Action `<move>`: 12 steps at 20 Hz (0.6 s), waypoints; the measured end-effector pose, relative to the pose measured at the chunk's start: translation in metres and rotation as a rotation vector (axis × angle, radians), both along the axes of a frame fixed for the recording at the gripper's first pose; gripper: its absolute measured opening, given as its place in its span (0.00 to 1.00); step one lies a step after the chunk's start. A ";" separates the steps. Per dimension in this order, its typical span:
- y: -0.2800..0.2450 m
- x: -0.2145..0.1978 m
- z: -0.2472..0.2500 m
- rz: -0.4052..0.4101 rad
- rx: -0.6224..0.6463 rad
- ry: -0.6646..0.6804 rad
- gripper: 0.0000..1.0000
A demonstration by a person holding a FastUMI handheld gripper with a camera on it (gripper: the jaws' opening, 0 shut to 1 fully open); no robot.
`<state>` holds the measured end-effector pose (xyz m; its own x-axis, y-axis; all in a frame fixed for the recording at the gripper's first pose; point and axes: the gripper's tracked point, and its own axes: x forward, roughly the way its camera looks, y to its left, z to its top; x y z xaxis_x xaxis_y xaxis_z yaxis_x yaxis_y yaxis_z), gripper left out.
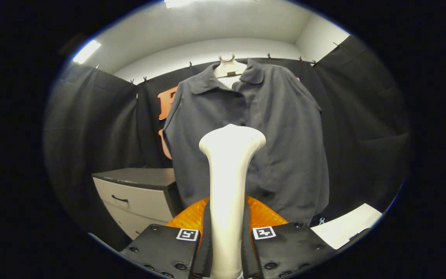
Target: Iron the clothes twice with a garment steamer, once on the left side and once on the right side.
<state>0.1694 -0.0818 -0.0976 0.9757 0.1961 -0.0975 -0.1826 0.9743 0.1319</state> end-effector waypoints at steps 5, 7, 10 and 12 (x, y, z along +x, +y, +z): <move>-0.062 0.038 0.044 -0.095 -0.058 -0.072 0.37; -0.076 0.056 0.051 -0.097 -0.052 -0.056 0.37; -0.086 0.085 0.055 -0.101 -0.045 -0.029 0.37; -0.087 0.099 0.056 -0.101 -0.046 -0.024 0.37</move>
